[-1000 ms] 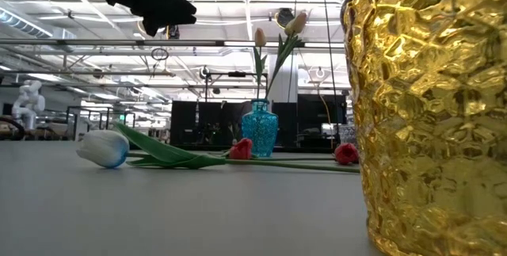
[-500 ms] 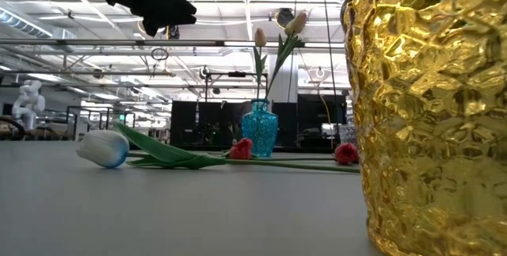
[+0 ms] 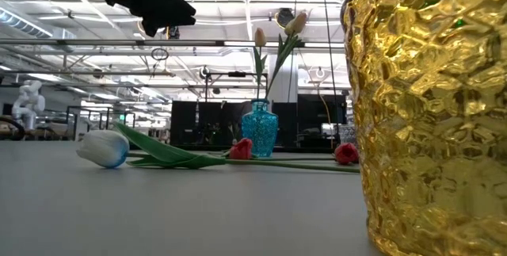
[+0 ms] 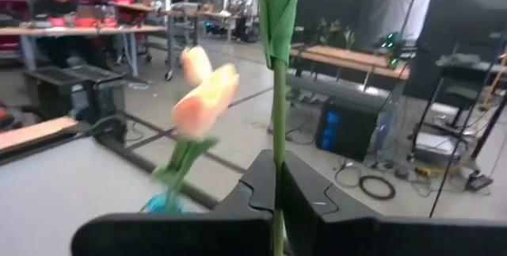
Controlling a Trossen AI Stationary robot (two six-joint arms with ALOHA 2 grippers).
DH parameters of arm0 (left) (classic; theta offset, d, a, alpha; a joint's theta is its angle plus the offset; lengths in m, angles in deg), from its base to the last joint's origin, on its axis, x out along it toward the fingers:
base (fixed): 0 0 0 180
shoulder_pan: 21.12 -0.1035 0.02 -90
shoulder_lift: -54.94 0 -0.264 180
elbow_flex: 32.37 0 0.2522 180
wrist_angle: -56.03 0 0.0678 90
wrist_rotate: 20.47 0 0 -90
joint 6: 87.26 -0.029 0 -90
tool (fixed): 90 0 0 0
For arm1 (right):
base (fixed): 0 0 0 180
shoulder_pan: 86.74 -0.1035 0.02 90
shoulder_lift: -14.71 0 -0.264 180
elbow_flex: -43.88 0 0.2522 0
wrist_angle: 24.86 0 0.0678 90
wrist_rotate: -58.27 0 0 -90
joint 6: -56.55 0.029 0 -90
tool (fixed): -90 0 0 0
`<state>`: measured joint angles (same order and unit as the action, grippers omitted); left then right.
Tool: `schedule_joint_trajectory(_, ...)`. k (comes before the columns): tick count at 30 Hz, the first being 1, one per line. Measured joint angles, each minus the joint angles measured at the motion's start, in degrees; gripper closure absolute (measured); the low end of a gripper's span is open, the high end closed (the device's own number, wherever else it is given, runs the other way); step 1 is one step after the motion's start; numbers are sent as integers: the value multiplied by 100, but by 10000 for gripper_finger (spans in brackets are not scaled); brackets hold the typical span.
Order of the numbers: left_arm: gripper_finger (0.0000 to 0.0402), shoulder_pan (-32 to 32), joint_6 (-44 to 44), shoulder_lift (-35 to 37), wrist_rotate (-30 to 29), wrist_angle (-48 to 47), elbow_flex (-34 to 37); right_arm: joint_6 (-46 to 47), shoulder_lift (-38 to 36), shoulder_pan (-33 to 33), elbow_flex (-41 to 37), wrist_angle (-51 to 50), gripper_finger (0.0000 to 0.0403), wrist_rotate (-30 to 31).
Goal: Sort flowers into vase by color
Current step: Put the right red flower into the transparent vase
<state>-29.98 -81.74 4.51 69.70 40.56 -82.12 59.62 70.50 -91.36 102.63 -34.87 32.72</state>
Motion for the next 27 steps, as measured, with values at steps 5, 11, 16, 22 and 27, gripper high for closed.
schedule_joint_trajectory(5,261,0,9,0,2,-172,0,-491,-168,1002,0,208,403,-807)
schedule_joint_trajectory(11,261,76,7,0,2,-182,0,-683,-406,2369,0,201,403,-2129)
schedule_joint_trajectory(16,261,191,7,0,1,-182,0,-680,-394,3454,0,204,403,-3398)
schedule_joint_trajectory(22,261,261,4,0,-73,-178,0,-546,-84,4339,0,266,403,-4692)
schedule_joint_trajectory(27,261,260,2,0,-178,-178,0,-538,369,4750,0,643,403,-5291)
